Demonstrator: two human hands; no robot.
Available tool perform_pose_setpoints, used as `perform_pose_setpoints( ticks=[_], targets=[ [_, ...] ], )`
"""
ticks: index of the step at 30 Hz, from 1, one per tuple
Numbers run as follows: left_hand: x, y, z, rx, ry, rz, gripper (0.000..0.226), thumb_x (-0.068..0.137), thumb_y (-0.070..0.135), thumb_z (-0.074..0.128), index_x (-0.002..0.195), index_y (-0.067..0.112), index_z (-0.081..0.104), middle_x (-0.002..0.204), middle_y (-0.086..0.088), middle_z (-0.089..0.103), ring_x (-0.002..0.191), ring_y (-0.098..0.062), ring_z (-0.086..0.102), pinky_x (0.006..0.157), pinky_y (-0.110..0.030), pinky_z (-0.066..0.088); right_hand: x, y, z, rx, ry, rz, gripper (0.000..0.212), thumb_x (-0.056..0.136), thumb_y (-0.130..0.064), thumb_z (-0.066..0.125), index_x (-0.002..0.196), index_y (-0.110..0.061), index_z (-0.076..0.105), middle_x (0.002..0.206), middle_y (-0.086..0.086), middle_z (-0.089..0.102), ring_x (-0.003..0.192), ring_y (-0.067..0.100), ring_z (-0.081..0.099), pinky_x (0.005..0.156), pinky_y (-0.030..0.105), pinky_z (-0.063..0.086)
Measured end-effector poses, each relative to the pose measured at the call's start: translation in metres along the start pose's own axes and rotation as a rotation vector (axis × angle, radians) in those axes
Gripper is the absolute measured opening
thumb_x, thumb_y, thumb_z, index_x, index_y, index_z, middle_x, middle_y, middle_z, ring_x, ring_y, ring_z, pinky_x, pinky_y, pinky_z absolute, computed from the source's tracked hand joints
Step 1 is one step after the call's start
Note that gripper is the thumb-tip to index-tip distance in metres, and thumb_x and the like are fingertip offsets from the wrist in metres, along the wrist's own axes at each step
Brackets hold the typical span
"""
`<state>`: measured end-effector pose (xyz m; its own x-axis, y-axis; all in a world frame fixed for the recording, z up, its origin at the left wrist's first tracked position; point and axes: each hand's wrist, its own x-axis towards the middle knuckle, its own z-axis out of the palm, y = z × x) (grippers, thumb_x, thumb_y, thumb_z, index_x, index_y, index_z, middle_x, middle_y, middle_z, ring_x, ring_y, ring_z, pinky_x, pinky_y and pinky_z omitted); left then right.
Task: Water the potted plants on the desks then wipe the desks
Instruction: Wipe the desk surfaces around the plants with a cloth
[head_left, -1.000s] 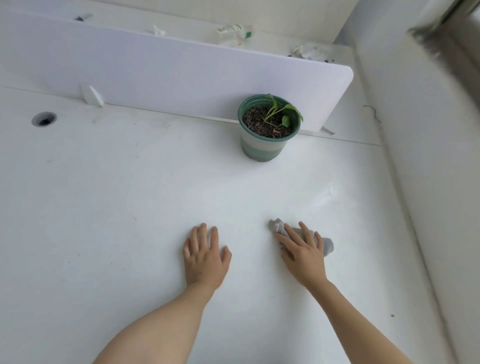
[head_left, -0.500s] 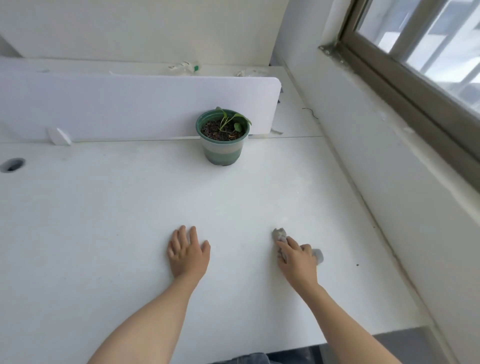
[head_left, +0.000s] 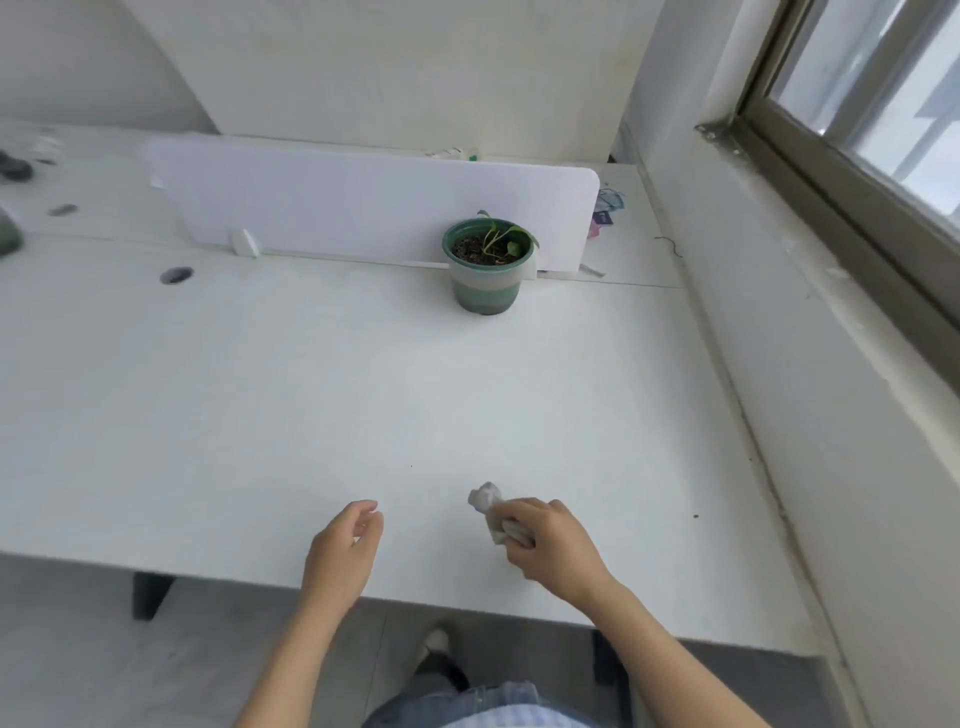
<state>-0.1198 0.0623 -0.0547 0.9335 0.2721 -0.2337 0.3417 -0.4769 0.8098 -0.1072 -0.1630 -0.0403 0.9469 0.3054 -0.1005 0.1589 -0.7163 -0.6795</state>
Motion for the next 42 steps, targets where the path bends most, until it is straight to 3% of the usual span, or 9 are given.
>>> perform_pose_setpoints(
  ticks=[4,8,11,16,21,26,31,35,42],
  targets=[
    [-0.077,-0.024,0.002,-0.084,0.099,-0.086,0.02,0.094,0.017,0.048,0.109,0.012,0.06,0.101,-0.001,0.061,0.102,-0.02,0.056,0.083,-0.024,0.036,-0.039,-0.012,0.019,0.04,-0.022,-0.097,0.034,0.077,-0.004,0.044,0.103,-0.015,0.063,0.095,-0.005,0.067,0.083,0.027,0.05,0.074,0.029,0.043],
    [-0.153,-0.063,0.009,0.094,0.003,-0.193,0.024,0.094,0.025,0.047,0.113,0.018,0.06,0.101,0.005,0.061,0.097,-0.013,0.056,0.084,-0.022,0.042,-0.071,-0.025,0.055,0.077,-0.252,-0.111,0.042,0.082,-0.019,0.053,0.123,-0.027,0.055,0.108,-0.009,0.062,0.095,0.018,0.048,0.082,0.029,0.045],
    [-0.199,-0.091,-0.002,0.094,0.049,-0.301,0.022,0.093,0.025,0.048,0.108,0.017,0.063,0.095,0.008,0.062,0.094,-0.012,0.058,0.081,-0.021,0.044,-0.089,-0.04,0.082,0.039,-0.4,-0.143,0.045,0.078,-0.032,0.049,0.123,-0.027,0.053,0.104,-0.005,0.065,0.091,0.024,0.057,0.078,0.03,0.047],
    [-0.235,-0.12,-0.035,0.039,0.241,-0.4,0.012,0.093,0.025,0.046,0.085,0.027,0.056,0.084,0.008,0.062,0.085,-0.012,0.058,0.071,-0.021,0.042,-0.119,-0.061,0.115,-0.009,-0.461,-0.183,0.042,0.082,-0.025,0.054,0.124,-0.025,0.053,0.107,-0.002,0.065,0.097,0.026,0.058,0.08,0.031,0.048],
    [-0.255,-0.145,-0.064,0.082,0.2,-0.37,0.026,0.095,0.03,0.043,0.108,0.017,0.061,0.105,0.007,0.064,0.098,-0.008,0.058,0.078,-0.019,0.042,-0.126,-0.098,0.15,-0.031,-0.404,-0.126,0.042,0.084,-0.023,0.055,0.127,-0.025,0.051,0.104,-0.006,0.061,0.097,0.025,0.057,0.076,0.035,0.052],
    [-0.316,-0.213,-0.156,0.077,0.417,-0.512,0.026,0.095,0.026,0.045,0.109,0.012,0.061,0.107,0.0,0.065,0.095,-0.013,0.057,0.075,-0.022,0.038,-0.136,-0.179,0.227,-0.007,-0.421,-0.158,0.042,0.087,-0.015,0.052,0.129,-0.019,0.049,0.104,0.007,0.064,0.079,0.015,0.044,0.056,0.015,0.037],
    [-0.37,-0.28,-0.219,-0.072,0.67,-0.726,0.024,0.094,0.019,0.043,0.103,0.008,0.063,0.106,-0.009,0.066,0.089,-0.018,0.054,0.074,-0.025,0.036,-0.161,-0.25,0.303,-0.088,-0.576,-0.315,0.047,0.086,-0.015,0.053,0.131,-0.023,0.046,0.111,0.004,0.064,0.104,0.022,0.046,0.067,0.026,0.036],
    [-0.358,-0.297,-0.231,-0.127,0.589,-0.734,0.022,0.095,0.02,0.042,0.101,0.014,0.062,0.108,-0.008,0.066,0.09,-0.017,0.055,0.077,-0.026,0.041,-0.155,-0.267,0.322,-0.148,-0.613,-0.318,0.047,0.085,-0.015,0.054,0.131,-0.024,0.046,0.114,0.004,0.064,0.109,0.024,0.047,0.073,0.027,0.04],
    [-0.276,-0.325,-0.298,0.008,0.565,-0.671,0.046,0.096,0.029,0.042,0.139,0.013,0.038,0.144,-0.006,0.042,0.132,-0.022,0.036,0.106,-0.03,0.03,-0.064,-0.327,0.365,-0.095,-0.606,-0.318,0.044,0.087,-0.016,0.053,0.13,-0.021,0.047,0.091,-0.002,0.054,0.098,0.027,0.055,0.07,0.028,0.044]
  ],
)
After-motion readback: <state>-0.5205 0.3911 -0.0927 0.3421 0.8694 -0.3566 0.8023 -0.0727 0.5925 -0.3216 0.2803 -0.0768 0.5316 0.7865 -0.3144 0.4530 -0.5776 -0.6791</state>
